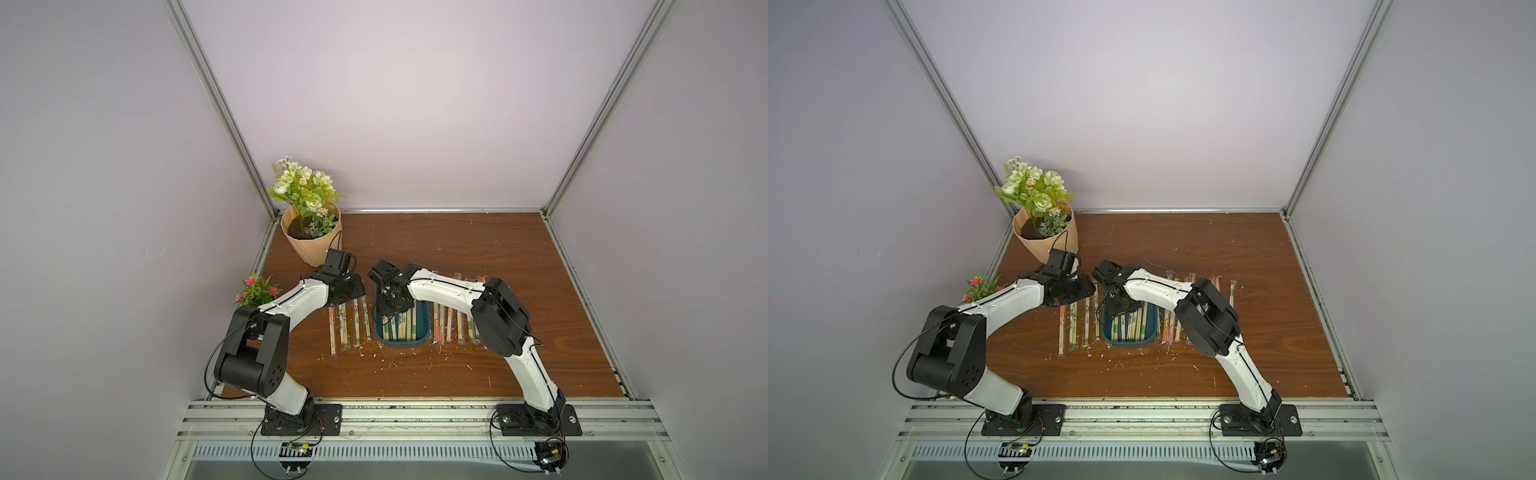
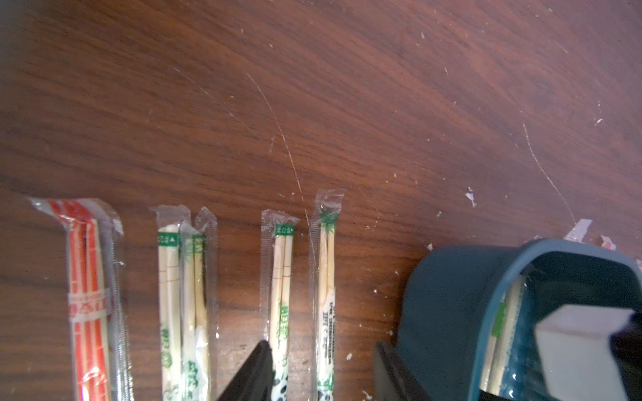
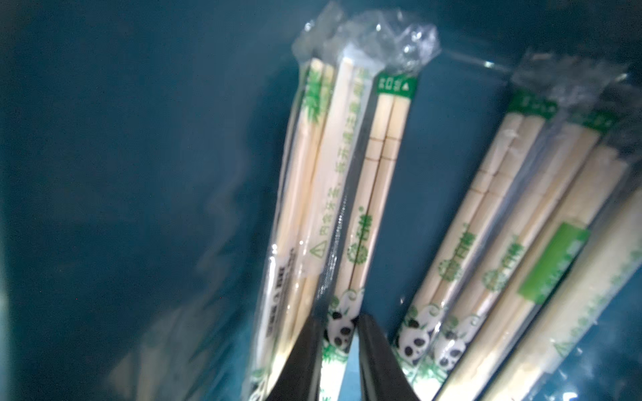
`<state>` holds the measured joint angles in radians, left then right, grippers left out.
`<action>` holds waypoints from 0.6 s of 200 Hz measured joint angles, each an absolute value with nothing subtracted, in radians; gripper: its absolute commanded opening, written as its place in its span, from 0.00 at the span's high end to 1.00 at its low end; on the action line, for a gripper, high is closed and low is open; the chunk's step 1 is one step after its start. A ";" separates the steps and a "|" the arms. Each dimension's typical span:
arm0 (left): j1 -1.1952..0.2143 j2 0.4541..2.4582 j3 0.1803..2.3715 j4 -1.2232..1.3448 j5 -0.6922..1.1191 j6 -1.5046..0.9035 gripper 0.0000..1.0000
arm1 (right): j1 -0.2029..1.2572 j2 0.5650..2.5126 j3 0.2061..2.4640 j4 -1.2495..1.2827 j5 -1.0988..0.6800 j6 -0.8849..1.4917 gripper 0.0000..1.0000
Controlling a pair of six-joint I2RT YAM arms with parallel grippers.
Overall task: Take the paired disposable chopsticks out of the storage box
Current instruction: Pick up the paired disposable chopsticks from the storage box.
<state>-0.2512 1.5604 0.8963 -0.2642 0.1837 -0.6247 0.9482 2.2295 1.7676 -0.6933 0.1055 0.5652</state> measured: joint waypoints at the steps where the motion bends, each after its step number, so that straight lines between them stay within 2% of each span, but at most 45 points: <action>1: -0.251 1.560 0.896 -0.264 0.184 -0.625 0.50 | 0.949 2.230 1.768 -0.694 0.107 0.565 0.75; 63: -0.251 1.560 0.896 -0.264 0.187 -0.625 0.51 | 0.952 2.232 1.774 -0.753 0.202 0.564 0.77; 120: -0.251 1.560 0.896 -0.264 0.198 -0.625 0.51 | 0.952 2.232 1.775 -0.755 0.196 0.554 0.88</action>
<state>-0.2512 1.5604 0.8963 -0.2642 0.1978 -0.6250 0.9520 2.2318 1.7748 -0.7547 0.1959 0.5545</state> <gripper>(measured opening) 0.490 0.141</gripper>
